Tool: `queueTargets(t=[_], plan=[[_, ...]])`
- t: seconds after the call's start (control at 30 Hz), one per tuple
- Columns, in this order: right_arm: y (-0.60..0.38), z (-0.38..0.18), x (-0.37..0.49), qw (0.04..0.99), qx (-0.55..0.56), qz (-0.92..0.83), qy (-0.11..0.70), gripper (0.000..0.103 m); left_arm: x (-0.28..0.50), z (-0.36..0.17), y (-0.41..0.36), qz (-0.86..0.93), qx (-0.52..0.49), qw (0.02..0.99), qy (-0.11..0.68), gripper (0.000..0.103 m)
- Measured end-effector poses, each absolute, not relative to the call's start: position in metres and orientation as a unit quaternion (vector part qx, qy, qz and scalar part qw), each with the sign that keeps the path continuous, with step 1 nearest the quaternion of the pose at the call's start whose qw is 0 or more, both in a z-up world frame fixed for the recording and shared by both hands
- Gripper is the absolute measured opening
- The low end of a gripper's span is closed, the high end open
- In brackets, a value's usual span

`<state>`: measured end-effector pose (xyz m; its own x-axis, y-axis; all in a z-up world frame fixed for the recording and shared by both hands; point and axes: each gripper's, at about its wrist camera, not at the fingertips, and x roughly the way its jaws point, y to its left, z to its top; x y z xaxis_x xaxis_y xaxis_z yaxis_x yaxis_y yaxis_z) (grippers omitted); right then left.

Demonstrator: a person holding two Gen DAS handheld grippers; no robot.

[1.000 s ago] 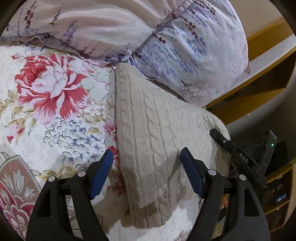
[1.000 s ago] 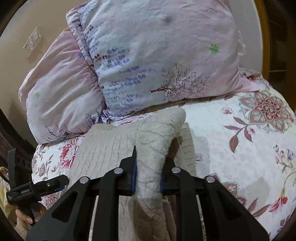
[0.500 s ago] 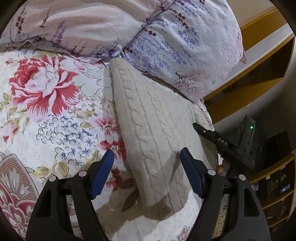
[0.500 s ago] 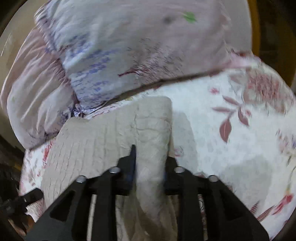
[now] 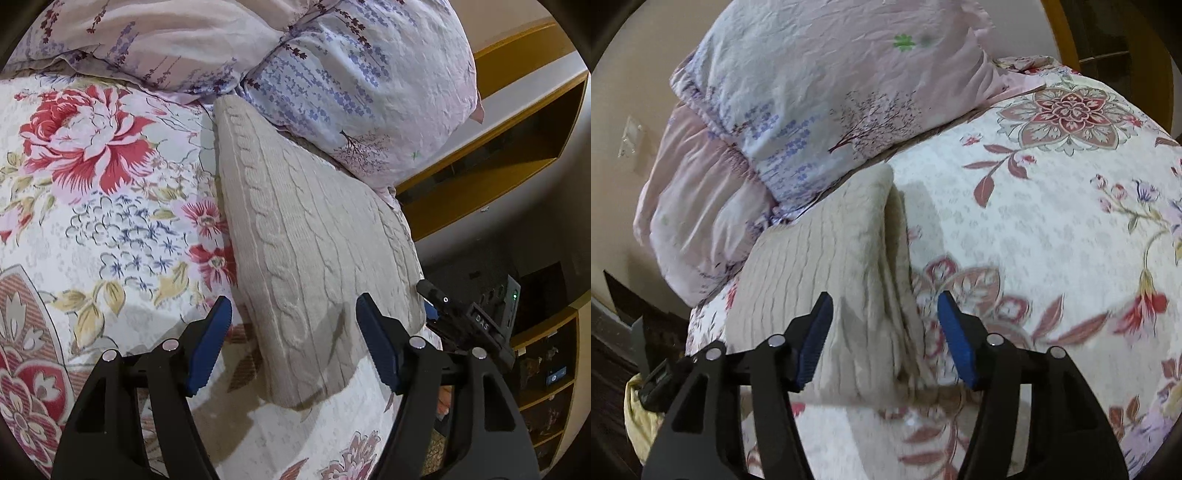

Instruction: Fold small clothes

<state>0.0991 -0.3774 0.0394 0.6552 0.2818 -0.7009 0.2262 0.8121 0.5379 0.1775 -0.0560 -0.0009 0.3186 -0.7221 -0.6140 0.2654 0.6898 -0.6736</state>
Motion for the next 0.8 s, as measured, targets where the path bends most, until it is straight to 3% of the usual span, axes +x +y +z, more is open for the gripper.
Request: queueTargets(t=[0.1,0.13,0.27,0.4,0.63,0.7,0.77,0.8], plan=[[-0.371,0.032,0.097,0.853,0.295,0.023,0.43,0.043,0.175,-0.003,-0.059,-0.318,-0.23,0.774,0.498,0.06],[-0.369,0.028,0.097,0.849,0.298,0.033,0.435,0.023,0.174,-0.004,-0.06,-0.318,-0.229,0.772,0.501,0.057],[-0.363,0.043,0.083,0.868,0.287,0.044,0.403,0.014,0.17,-0.006,-0.061,-0.322,-0.223,0.77,0.504,0.035],[-0.362,0.052,0.068,0.879,0.266,0.042,0.393,0.012,0.164,-0.005,-0.054,-0.317,-0.222,0.773,0.502,0.019],[-0.366,0.021,0.068,0.86,0.269,0.019,0.432,0.013,0.159,-0.009,-0.05,-0.311,-0.218,0.775,0.505,0.018],[-0.368,0.024,0.071,0.856,0.268,0.015,0.442,0.019,0.163,-0.006,-0.049,-0.312,-0.217,0.77,0.513,0.02],[-0.372,0.029,0.073,0.852,0.276,0.007,0.445,0.043,0.167,-0.001,-0.046,-0.315,-0.22,0.761,0.523,0.024],[-0.376,0.034,0.076,0.852,0.286,0.01,0.439,0.046,0.17,0.001,-0.044,-0.318,-0.223,0.757,0.526,0.028]])
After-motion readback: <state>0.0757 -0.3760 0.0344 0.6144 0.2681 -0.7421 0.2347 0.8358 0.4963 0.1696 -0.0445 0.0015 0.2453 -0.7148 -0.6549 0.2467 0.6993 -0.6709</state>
